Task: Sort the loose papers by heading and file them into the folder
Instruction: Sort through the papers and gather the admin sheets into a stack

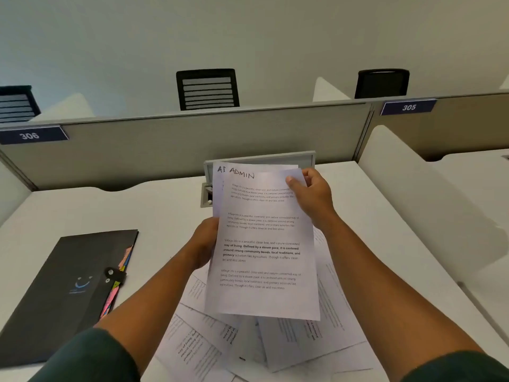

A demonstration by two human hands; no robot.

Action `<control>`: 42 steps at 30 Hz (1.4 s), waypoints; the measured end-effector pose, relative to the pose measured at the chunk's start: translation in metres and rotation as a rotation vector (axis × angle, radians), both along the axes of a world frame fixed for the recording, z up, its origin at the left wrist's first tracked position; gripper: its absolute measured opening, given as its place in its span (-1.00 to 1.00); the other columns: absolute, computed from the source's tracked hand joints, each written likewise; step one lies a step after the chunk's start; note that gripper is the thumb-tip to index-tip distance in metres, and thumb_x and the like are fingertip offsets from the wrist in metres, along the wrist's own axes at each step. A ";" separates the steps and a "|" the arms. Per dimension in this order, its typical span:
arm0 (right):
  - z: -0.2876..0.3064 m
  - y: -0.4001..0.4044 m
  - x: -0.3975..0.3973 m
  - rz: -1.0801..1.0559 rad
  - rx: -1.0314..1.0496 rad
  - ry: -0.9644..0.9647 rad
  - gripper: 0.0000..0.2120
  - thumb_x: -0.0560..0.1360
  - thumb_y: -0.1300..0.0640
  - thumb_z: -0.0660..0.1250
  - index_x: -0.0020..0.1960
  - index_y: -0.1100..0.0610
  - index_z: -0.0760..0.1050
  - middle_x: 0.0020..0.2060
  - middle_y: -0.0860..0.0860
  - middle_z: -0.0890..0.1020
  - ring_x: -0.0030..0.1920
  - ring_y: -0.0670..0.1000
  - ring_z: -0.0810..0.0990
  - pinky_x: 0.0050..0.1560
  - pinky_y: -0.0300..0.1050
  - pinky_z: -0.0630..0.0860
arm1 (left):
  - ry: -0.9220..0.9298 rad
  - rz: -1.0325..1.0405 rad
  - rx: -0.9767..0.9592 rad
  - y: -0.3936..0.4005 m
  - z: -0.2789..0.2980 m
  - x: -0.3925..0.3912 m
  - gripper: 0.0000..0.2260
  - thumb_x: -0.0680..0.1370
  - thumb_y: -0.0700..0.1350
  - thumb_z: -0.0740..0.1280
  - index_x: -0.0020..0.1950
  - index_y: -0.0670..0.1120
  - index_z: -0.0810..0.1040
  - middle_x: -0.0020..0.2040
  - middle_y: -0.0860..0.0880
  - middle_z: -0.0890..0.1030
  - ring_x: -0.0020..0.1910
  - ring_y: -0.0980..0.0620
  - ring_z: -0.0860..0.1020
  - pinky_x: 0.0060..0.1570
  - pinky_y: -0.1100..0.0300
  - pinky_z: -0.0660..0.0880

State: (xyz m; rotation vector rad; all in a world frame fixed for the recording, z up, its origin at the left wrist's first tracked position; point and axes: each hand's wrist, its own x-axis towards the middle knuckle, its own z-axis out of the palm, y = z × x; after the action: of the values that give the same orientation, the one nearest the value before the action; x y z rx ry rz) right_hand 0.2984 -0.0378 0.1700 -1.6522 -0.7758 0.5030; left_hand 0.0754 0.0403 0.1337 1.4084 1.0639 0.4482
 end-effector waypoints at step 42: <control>-0.103 -0.090 -0.069 0.257 -0.339 0.254 -0.66 0.55 0.11 0.35 0.31 0.10 0.45 0.18 0.02 0.61 0.13 0.05 0.61 0.18 0.04 0.57 | -0.056 0.353 -0.180 -0.097 -0.082 -0.061 -0.65 0.49 0.20 0.40 0.08 -0.04 0.62 -0.09 -0.06 0.74 -0.15 -0.09 0.72 -0.11 -0.08 0.66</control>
State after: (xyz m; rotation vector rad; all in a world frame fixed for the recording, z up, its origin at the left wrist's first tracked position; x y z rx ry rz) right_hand 0.2296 -0.1277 0.0667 -1.7589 -0.7442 1.0528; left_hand 0.0141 -0.0567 0.0513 1.0460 1.2795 0.6254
